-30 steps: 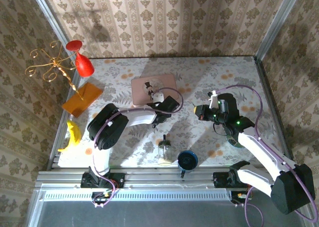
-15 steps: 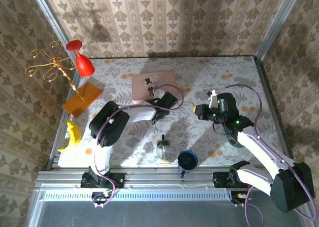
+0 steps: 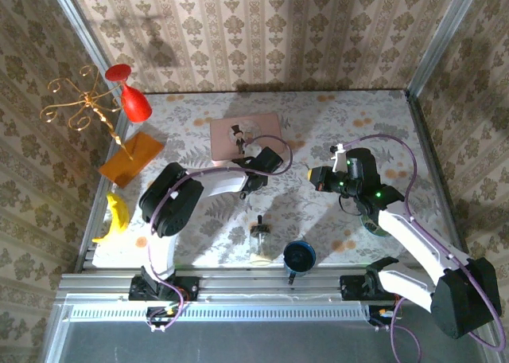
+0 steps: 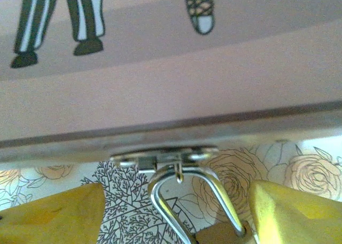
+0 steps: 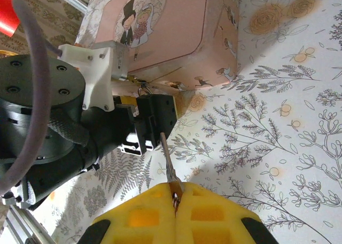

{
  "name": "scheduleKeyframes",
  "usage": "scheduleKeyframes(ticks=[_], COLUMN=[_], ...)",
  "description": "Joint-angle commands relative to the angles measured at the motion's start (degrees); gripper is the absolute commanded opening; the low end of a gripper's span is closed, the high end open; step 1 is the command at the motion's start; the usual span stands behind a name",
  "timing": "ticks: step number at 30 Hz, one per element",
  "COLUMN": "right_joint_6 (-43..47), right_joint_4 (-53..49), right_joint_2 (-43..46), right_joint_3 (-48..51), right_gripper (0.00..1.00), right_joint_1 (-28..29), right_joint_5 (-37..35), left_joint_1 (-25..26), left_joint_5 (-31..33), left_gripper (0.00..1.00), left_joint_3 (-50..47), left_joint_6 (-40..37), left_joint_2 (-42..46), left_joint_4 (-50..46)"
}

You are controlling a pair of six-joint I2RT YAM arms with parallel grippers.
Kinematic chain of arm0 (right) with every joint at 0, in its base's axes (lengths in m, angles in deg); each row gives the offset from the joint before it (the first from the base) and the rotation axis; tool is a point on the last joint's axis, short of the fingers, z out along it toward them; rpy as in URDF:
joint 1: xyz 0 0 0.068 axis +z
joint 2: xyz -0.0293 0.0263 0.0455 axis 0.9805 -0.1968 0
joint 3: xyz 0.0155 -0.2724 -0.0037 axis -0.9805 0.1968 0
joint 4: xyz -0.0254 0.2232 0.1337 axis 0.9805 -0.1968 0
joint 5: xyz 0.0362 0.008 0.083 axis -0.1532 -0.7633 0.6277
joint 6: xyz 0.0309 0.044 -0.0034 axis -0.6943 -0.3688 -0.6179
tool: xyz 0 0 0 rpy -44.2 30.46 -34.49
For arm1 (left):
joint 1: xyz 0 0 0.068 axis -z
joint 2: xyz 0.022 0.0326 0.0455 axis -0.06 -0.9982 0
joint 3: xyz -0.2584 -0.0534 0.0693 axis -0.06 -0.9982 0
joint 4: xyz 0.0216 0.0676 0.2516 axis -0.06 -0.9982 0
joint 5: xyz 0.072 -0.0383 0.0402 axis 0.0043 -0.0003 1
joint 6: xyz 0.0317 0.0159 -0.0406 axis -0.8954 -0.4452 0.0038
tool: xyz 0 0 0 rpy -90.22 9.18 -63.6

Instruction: Unlock a padlock with a key

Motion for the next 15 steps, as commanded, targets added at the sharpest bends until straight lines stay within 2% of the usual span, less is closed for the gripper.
scheduleKeyframes(ticks=[1, 8, 15], right_joint_6=[-0.7, -0.9, -1.2], right_joint_4=[0.9, 1.0, 1.1], right_joint_2=[-0.3, -0.2, 0.2], right_joint_3=[-1.2, -1.2, -0.7], right_gripper=[0.00, 0.00, 0.00], right_joint_1=[-0.3, -0.3, -0.3], right_joint_5=[0.9, 1.0, 1.0], left_joint_1=[1.0, 0.8, 0.2], left_joint_5=[0.8, -0.8, 0.9], left_gripper=[0.71, 0.69, 0.69], left_joint_3=[-0.5, -1.1, 0.2], left_joint_6=[0.0, 1.0, 0.7], left_joint_2=[3.3, 2.5, -0.2], left_joint_4=[-2.5, -0.1, 2.5])
